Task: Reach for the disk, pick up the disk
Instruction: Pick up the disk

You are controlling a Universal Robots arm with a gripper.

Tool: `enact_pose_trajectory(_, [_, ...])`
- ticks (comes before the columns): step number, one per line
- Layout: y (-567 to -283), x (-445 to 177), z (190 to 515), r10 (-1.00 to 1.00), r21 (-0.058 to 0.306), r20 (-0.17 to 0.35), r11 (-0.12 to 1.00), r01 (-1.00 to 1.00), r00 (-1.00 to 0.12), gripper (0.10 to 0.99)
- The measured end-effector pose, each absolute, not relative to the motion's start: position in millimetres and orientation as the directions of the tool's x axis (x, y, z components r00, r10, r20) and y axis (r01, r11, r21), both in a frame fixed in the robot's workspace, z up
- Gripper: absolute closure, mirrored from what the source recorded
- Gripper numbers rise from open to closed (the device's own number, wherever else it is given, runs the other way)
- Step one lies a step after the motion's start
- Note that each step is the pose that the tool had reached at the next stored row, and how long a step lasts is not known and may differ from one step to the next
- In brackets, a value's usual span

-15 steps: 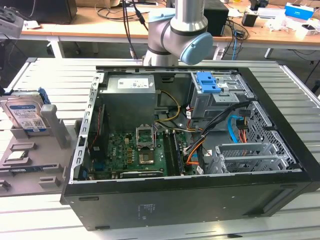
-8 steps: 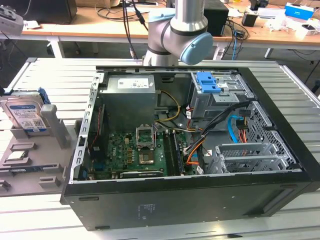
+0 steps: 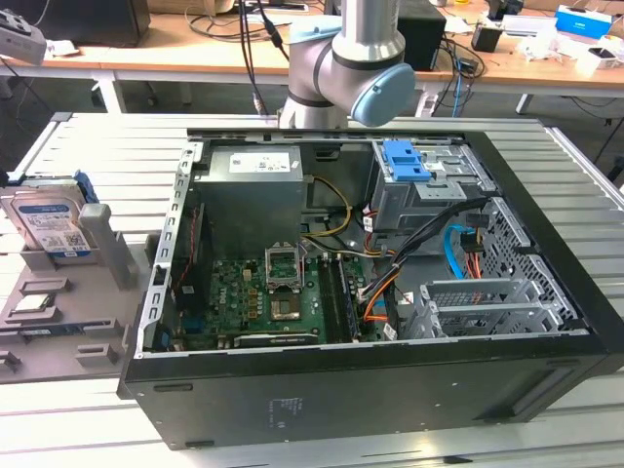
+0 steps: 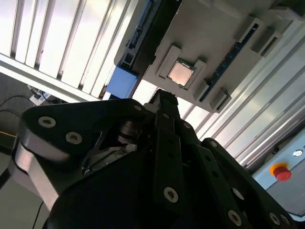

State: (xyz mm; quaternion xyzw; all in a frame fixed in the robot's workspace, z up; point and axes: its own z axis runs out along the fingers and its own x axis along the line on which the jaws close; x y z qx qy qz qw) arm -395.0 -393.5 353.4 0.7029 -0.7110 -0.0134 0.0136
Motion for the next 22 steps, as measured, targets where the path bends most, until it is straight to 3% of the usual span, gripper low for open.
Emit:
enact_pose_trajectory(4, [-393.5,-395.0,353.3,-1.000,0.038,0.000,0.010,-0.999,-0.010,0.973])
enact_pose_trajectory(6, [-393.5,-395.0,353.3,-1.000,0.038,0.001,0.010,-0.999,-0.010,0.851])
enact_pose_trajectory(7, [-393.5,-395.0,353.3,-1.000,0.038,0.000,0.010,-0.999,-0.010,0.851])
enact_pose_trajectory(9, [-393.5,-395.0,353.3,-1.000,0.038,0.001,0.009,-0.999,-0.009,0.729])
enact_pose_trajectory(10, [-393.5,-395.0,353.3,-1.000,0.038,0.001,0.009,-0.999,-0.009,0.729])
enact_pose_trajectory(13, [-393.5,-395.0,353.3,-1.000,0.038,0.001,0.008,-0.999,-0.008,0.549])
enact_pose_trajectory(14, [-393.5,-395.0,353.4,-1.000,0.038,0.001,0.008,-0.999,-0.008,0.549])
enact_pose_trajectory(15, [-393.5,-395.0,353.4,-1.000,0.038,0.001,0.007,-0.999,-0.007,0.486])
enact_pose_trajectory(22, [-384.0,-395.0,353.4,-1.000,0.038,0.001,0.007,-0.999,-0.007,0.486])
